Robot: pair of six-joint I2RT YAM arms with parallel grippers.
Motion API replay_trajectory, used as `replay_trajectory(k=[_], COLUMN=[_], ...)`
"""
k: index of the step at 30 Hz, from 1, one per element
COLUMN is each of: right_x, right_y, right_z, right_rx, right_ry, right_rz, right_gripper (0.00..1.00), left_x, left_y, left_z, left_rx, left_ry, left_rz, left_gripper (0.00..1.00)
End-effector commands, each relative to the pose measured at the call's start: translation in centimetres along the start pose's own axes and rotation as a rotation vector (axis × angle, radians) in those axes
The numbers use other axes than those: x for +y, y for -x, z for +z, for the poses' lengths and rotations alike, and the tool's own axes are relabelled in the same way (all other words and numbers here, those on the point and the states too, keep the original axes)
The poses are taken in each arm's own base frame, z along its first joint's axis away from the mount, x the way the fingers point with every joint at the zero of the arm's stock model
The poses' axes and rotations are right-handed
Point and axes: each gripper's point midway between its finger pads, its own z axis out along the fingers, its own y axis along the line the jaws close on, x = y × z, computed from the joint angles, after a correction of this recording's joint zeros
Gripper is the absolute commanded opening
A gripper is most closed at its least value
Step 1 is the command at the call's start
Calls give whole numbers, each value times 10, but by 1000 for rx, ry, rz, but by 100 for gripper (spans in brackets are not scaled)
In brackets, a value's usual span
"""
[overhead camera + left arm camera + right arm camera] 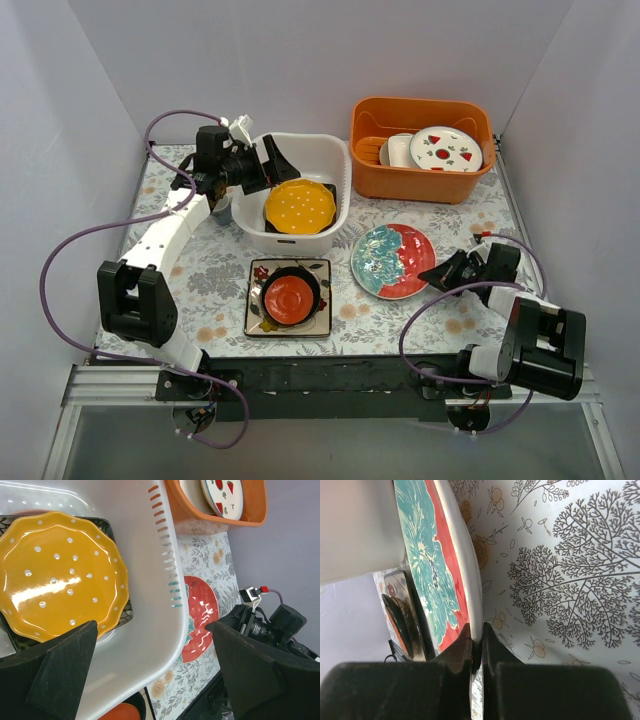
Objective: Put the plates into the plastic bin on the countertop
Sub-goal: Pick up the plate at the center of the board.
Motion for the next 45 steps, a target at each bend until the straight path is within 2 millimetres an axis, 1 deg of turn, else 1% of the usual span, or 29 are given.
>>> replay_trajectory(k=[1,7,12,20,25,36,40,45], right_x=[54,69,79,103,113,136,149,163], right_y=[33,39,43,56,61,68,71,72], right_z=[-16,-25,-32,-45,-50,-62,-69,-76], right_rx=[-63,-81,-98,-139,-156,-179,-195,-204], right_ry=[155,179,195,223,238,283,315,363], right_rz=[-137,-157,-170,-219,-234,-265,-287,-315], right_gripper=[1,1,1,1,1,1,1,1], left_x=[-36,-46,-49,-52,-56,-62,-65,-70], left_y=[7,2,-1,-9,-11,-17,-18,-26], left_z=[-21,-21,-21,-16,-13,-8,-6,2], left_rx=[-36,-16,-2,25,33,52,59,85], left_ry=[-105,-156,-174,-199,-209,-223,-229,-244], left_rz=[50,59,55,49,53,59,59,64], left_gripper=[98,98,98,98,98,98,98,98])
